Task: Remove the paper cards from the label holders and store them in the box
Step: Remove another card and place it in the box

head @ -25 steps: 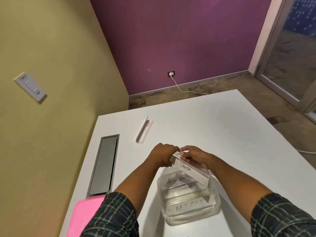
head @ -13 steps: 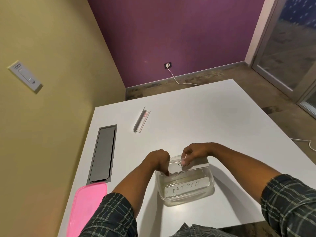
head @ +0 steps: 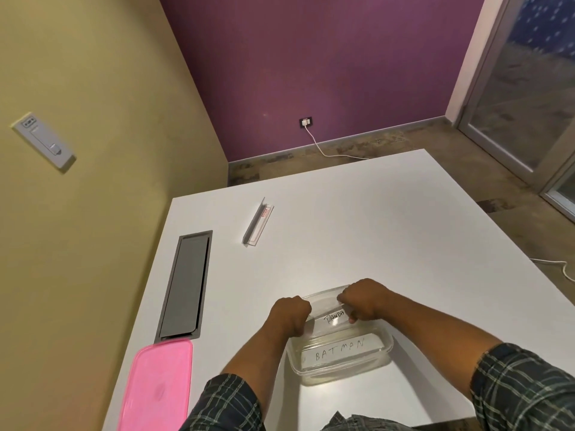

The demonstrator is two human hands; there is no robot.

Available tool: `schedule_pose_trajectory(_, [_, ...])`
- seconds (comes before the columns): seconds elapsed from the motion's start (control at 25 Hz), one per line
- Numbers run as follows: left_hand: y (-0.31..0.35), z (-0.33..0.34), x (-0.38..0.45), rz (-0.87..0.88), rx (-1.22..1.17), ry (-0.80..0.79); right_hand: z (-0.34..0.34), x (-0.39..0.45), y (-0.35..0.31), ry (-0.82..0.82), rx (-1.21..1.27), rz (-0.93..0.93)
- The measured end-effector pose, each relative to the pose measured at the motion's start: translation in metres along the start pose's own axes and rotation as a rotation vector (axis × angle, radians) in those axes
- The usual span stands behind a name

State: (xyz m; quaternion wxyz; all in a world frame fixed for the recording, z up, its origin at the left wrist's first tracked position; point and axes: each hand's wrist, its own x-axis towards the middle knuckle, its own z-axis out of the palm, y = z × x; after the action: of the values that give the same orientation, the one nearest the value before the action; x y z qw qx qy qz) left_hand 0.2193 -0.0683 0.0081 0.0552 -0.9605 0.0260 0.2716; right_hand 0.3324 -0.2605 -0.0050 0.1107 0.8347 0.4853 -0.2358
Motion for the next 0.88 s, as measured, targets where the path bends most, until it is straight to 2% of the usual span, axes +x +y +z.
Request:
schedule_pose_trajectory(0.24, [-0.006,0.007,0.000,0.016,0.001,0.023,0.024,0.010,-0.006,0.084,-0.059,-0.010])
schedule_pose_trajectory(0.4, [-0.006,0.007,0.003,0.029,0.013,0.000,0.022,0.012,-0.011,0.045,-0.134,-0.035])
schedule_pose_trajectory(0.56, [-0.014,-0.004,0.009,0.032,-0.110,-0.024,0.003,0.019,-0.013,0.056,-0.171,-0.110])
schedule_pose_trajectory(0.72, [-0.032,-0.028,0.013,0.005,-0.356,0.110,-0.026,0.032,-0.011,0.259,-0.144,-0.248])
schedule_pose_trajectory(0.8, [-0.051,-0.037,0.018,-0.030,-0.400,0.194,-0.044,0.045,-0.010,0.401,-0.103,-0.237])
schedule_pose_trajectory(0.88, [-0.075,-0.042,0.026,-0.073,-0.404,0.263,-0.066,0.064,-0.011,0.460,-0.084,-0.197])
